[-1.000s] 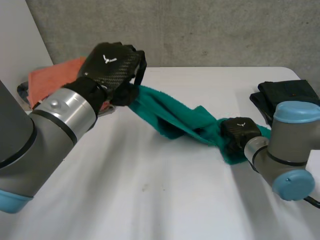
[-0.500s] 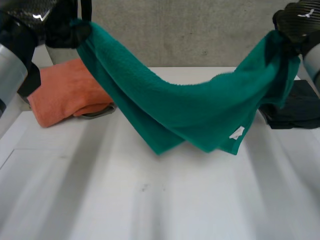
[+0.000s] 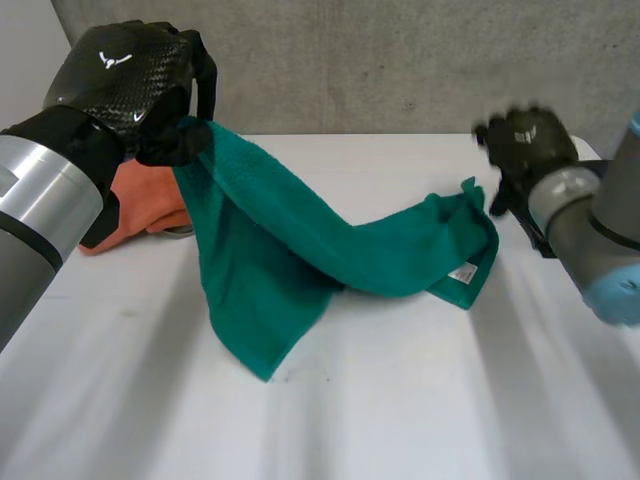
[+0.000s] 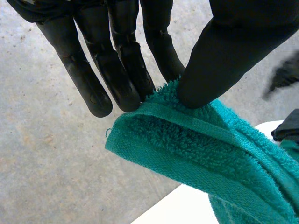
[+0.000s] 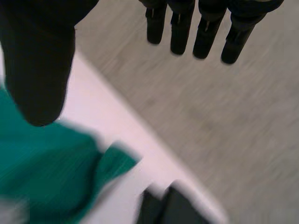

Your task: Fold the laundry.

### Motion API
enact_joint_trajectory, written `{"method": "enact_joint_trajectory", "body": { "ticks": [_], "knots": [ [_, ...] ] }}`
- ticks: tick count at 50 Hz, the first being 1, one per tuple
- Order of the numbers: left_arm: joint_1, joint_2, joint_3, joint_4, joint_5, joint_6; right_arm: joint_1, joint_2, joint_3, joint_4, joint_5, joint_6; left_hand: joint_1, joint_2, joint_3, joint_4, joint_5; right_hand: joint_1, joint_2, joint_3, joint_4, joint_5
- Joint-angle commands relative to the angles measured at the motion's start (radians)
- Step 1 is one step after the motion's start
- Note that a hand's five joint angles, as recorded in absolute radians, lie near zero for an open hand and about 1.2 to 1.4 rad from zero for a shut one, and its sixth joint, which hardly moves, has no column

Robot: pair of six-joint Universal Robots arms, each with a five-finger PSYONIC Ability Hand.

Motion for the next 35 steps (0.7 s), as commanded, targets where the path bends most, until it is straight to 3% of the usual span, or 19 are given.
{"method": "enact_joint_trajectory", "body": {
  "ticks": [1, 9, 13, 28, 31, 35],
  "knots": [
    [-0.003, 0.001, 0.022, 0.005, 0.000, -0.002, -0.019, -0.072, 0.196, 0.217, -0.020, 0.130, 0.252, 0.200, 0.203, 0.198, 0.243, 0.279, 0.277, 0.281, 0.282, 0.276],
    [-0.006, -0.012, 0.034, 0.007, 0.000, -0.001, -0.024, -0.038, 0.326, 0.078, -0.158, 0.146, 0.252, 0.200, 0.203, 0.198, 0.243, 0.368, 0.365, 0.369, 0.371, 0.364],
    [-0.005, -0.021, 0.043, 0.005, 0.000, -0.001, -0.015, 0.077, 0.287, 0.004, -0.163, 0.147, 0.252, 0.200, 0.203, 0.198, 0.243, 0.347, 0.345, 0.349, 0.351, 0.344],
    [-0.005, -0.019, 0.060, 0.007, 0.000, -0.002, 0.051, 0.233, 0.119, -0.152, -0.166, 0.164, 0.252, 0.200, 0.203, 0.198, 0.243, 0.312, 0.309, 0.314, 0.315, 0.308],
    [-0.005, -0.022, 0.065, 0.008, 0.000, -0.002, 0.082, 0.290, 0.063, -0.158, -0.164, 0.155, 0.252, 0.200, 0.203, 0.198, 0.243, 0.458, 0.455, 0.460, 0.461, 0.454],
    [-0.003, -0.022, 0.067, 0.013, -0.006, -0.005, 0.094, 0.330, 0.008, -0.160, -0.156, 0.158, 0.252, 0.200, 0.203, 0.198, 0.243, 1.041, 1.039, 1.043, 1.045, 1.038]
  ]
}}
